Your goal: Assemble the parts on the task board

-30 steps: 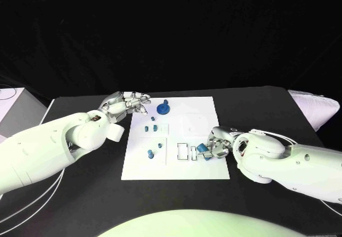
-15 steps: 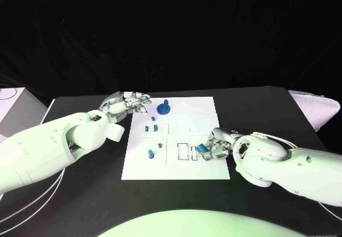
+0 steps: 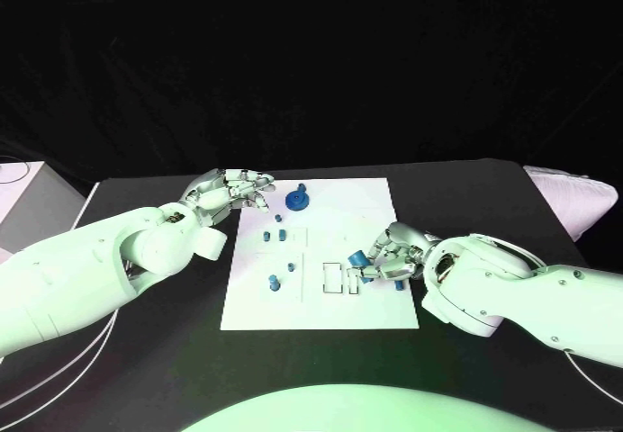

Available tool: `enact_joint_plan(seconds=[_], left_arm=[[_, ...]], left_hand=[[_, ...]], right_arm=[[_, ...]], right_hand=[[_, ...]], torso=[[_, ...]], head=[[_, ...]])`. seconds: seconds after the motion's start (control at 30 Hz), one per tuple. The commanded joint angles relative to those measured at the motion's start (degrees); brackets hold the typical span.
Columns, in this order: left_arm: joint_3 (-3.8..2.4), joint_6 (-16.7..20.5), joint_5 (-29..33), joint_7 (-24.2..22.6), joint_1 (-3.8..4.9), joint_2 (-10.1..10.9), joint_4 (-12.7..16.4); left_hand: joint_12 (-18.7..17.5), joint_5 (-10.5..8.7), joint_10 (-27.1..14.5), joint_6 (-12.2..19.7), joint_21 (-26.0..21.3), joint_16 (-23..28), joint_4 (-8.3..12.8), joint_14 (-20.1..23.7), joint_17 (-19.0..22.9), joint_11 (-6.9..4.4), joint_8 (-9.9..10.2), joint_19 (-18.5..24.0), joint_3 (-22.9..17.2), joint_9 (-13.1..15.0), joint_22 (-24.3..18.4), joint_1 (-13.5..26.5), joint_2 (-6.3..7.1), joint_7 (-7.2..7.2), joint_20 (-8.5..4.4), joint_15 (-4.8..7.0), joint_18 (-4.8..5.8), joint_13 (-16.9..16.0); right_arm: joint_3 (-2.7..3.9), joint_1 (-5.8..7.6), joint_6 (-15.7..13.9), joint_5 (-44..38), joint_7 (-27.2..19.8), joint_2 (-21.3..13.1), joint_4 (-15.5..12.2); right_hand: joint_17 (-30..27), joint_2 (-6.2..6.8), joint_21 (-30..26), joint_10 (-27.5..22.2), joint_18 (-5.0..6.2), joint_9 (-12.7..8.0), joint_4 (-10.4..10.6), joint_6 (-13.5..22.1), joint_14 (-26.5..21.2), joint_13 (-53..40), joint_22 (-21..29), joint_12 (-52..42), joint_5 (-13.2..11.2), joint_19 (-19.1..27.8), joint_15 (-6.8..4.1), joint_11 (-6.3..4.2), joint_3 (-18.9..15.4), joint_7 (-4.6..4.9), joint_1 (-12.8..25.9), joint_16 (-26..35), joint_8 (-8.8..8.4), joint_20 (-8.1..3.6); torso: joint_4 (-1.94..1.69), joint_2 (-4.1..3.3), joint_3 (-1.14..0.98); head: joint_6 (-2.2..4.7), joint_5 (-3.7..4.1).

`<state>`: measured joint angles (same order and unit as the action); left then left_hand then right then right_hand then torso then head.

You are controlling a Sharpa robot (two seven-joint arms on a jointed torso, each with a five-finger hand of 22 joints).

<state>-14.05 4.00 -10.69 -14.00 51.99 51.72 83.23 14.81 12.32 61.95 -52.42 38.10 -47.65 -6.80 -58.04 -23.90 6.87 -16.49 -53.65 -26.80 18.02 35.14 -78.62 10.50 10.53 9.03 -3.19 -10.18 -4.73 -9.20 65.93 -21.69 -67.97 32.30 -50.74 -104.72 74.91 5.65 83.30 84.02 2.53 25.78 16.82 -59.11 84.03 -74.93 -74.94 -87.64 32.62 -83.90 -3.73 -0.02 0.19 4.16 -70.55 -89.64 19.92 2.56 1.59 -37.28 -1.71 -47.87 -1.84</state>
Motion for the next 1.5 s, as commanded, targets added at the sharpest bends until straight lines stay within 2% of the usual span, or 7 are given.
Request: enact_joint_plan(seconds=[0.03, 0.27, 0.53, 0.7, 1.0, 1.27, 1.5], left_arm=[[-0.05, -0.65, 0.36, -0.26, 0.0, -0.18, 0.09], [-0.05, -0.67, 0.36, -0.25, 0.0, -0.2, 0.19], [-0.05, -0.67, 0.36, -0.23, 0.0, -0.2, 0.29], [-0.05, -0.66, 0.36, -0.21, 0.01, -0.17, 0.29], [-0.05, -0.85, 0.81, 0.05, 0.01, -0.17, 0.38], [-0.04, -0.87, 0.96, 0.12, 0.01, -0.08, 0.44], [-0.04, -0.91, 0.98, 0.11, 0.0, -0.12, 0.36]], left_hand=[[-0.35, 0.02, -0.11, -0.12, -0.18, 0.36, -0.4, -0.09, -0.09, 0.26, 0.34, -0.28, 0.0, -0.07, -0.05, 0.23, -0.35, 0.13, -0.06, -0.24, -0.23, -0.1], [-0.35, 0.02, -0.11, -0.12, -0.18, 0.36, -0.4, -0.09, -0.09, 0.26, 0.34, -0.28, 0.0, -0.07, -0.05, 0.23, -0.35, 0.13, -0.06, -0.24, -0.23, -0.1], [-0.37, 0.02, -0.11, -0.12, -0.26, 0.37, -0.49, -0.08, -0.11, 0.26, 0.35, -0.3, 0.03, -0.07, -0.11, 0.25, -0.36, 0.13, -0.05, -0.24, -0.24, -0.11], [-0.38, 0.03, -0.11, -0.12, -0.31, 0.38, -0.54, -0.07, -0.12, 0.26, 0.36, -0.32, 0.05, -0.07, -0.14, 0.25, -0.37, 0.12, -0.05, -0.24, -0.24, -0.12], [-0.4, 0.02, -0.12, -0.12, -0.36, 0.39, -0.62, -0.07, -0.14, 0.26, 0.37, -0.34, 0.08, -0.07, -0.17, 0.28, -0.38, 0.13, -0.04, -0.25, -0.24, -0.13], [-0.4, 0.02, -0.12, -0.12, -0.36, 0.39, -0.62, -0.07, -0.14, 0.26, 0.37, -0.34, 0.08, -0.07, -0.17, 0.28, -0.38, 0.13, -0.04, -0.25, -0.24, -0.13], [-0.43, 0.03, -0.15, -0.1, -0.42, 0.4, -0.71, -0.06, -0.15, 0.28, 0.4, -0.35, 0.11, -0.07, -0.21, 0.33, -0.4, 0.14, -0.03, -0.26, -0.24, -0.13]], right_arm=[[0.02, 0.22, -0.97, 4.16, -0.64, 1.1, 0.24], [-0.2, 0.12, 0.37, 3.06, -0.62, 3.57, 2.36], [-0.5, -0.2, 2.85, 2.07, -0.34, 5.89, 4.16], [-0.54, -0.32, 3.83, 1.88, -0.3, 6.22, 4.2], [-0.57, -0.41, 5.48, 1.72, -0.06, 6.66, 4.55], [-0.56, -0.42, 5.4, 0.86, 0.11, 7.6, 5.53], [-0.56, -0.57, 5.82, 0.47, 0.25, 8.46, 6.74]], right_hand=[[15.09, -0.43, 0.31, 4.87, -1.14, 0.5, -0.06, -0.72, 5.97, -13.52, -11.73, -0.35, -0.01, -4.02, -0.27, -0.39, 0.46, -0.26, -0.72, -0.36, 0.19, -0.44], [15.09, 0.03, 0.22, 4.83, -1.13, 0.36, -0.06, -0.92, 5.97, -13.48, -11.72, -0.26, -1.24, -3.99, -0.25, -0.36, 1.33, -0.23, 0.46, -0.36, 0.16, -0.43], [15.09, 0.62, -0.02, 4.81, -1.08, 0.31, -0.05, -1.39, 5.97, -13.46, -11.71, -0.15, -6.18, -3.93, -0.23, -0.35, 2.98, -0.26, 3.3, -0.36, 0.44, -0.4], [15.09, 0.57, 0.24, 5.08, -1.14, 0.38, -0.06, -1.67, 5.97, -13.82, -11.87, -0.62, -7.49, -4.02, -0.28, -0.43, 3.38, -0.37, 4.06, -0.36, 0.68, -0.42], [15.09, 0.56, 0.26, 5.07, -1.14, 0.43, -0.02, -1.8, 5.97, -13.81, -11.91, -0.58, -8.67, -4.04, -0.34, -0.5, 3.63, -0.44, 4.87, -0.36, 0.84, -0.48], [15.09, 0.56, 0.28, 5.06, -1.15, 0.46, -0.03, -1.82, 5.97, -13.8, -11.94, -0.55, -9.05, -4.05, -0.36, -0.51, 3.66, -0.45, 5.36, -0.36, 0.91, -0.49], [15.09, 0.48, 0.06, 5.02, -1.1, 0.49, -0.05, -1.82, 5.97, -13.74, -11.85, -0.46, -9.68, -3.98, -0.37, -0.53, 3.77, -0.47, 5.74, -0.36, 0.98, -0.51]], torso=[[-0.05, -0.08, 0.03], [-0.1, -0.06, 0.02], [-0.07, -0.08, -0.02], [0.03, -0.04, -0.05], [0.02, -0.05, -0.05], [-0.01, -0.08, -0.02], [-0.01, -0.12, -0.05]], head=[[-0.02, 0.09], [-0.11, -0.04], [-0.31, -0.12], [-0.43, -0.18], [-0.62, -0.24], [-0.66, -0.29], [-1.01, -0.25]])
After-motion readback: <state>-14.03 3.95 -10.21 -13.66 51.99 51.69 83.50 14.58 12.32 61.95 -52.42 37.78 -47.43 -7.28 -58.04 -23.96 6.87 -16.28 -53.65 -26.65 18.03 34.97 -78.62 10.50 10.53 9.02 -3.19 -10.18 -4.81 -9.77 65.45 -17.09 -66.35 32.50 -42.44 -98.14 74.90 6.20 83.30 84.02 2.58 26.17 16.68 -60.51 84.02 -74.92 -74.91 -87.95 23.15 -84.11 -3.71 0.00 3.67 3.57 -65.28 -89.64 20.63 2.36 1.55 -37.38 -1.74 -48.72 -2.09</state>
